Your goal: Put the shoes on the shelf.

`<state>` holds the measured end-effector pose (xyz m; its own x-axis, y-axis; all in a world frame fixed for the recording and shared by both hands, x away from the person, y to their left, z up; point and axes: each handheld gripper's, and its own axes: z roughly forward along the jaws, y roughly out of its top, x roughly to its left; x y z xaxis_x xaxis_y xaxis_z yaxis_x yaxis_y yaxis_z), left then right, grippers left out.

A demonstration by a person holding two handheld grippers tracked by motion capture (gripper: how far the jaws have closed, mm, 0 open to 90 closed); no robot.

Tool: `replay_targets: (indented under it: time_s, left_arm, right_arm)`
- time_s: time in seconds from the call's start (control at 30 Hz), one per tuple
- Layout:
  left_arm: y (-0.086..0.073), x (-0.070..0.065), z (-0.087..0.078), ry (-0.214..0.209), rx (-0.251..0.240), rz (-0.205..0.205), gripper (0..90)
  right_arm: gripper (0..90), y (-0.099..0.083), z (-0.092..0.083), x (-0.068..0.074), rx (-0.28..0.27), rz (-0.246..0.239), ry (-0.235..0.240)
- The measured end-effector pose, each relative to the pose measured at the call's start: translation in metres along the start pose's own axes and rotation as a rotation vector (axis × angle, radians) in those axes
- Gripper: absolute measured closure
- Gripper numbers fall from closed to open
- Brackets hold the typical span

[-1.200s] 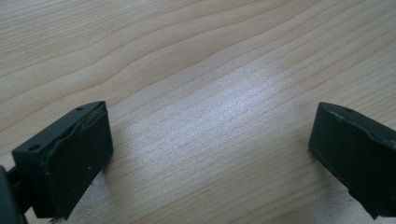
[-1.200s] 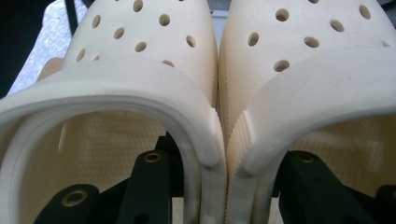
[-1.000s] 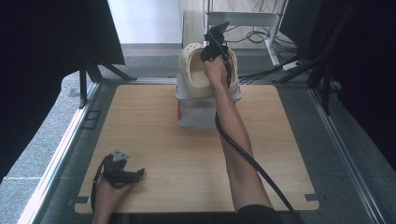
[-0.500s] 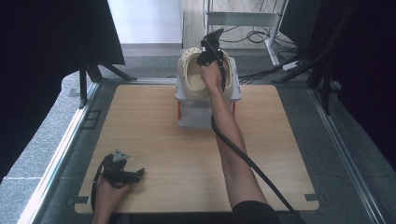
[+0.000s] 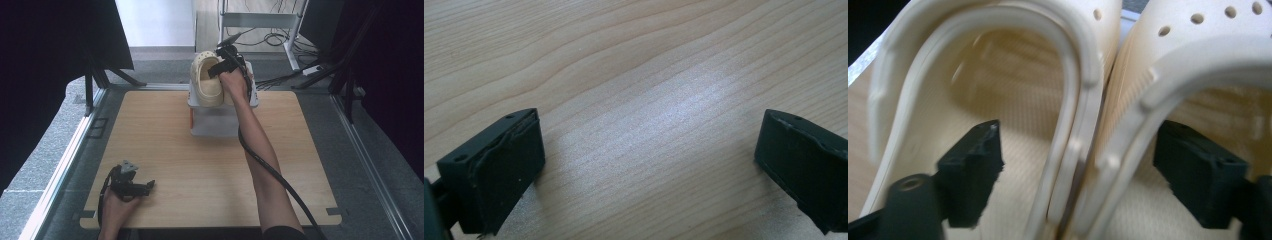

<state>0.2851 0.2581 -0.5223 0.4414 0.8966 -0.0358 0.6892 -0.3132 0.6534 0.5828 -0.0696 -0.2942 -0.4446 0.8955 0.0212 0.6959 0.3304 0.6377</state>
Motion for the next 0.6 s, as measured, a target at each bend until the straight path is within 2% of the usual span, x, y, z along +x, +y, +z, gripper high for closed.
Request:
replay_targets:
  time_s: [0.27, 0.4, 0.6]
  left_arm:
    - [0.000, 0.000, 0.000, 0.001, 0.000, -0.001, 0.0]
    - [0.000, 0.000, 0.000, 0.000, 0.000, -0.004, 0.0]
    - [0.000, 0.000, 0.000, 0.005, -0.004, -0.003, 0.0]
  right_arm:
    - [11.6, -0.009, -0.018, 0.004, -0.035, -0.083, 0.065]
    - [3.1, -0.014, -0.025, 0.010, -0.048, -0.146, 0.090]
    - [0.0, -0.021, -0.038, 0.016, -0.069, -0.190, 0.125]
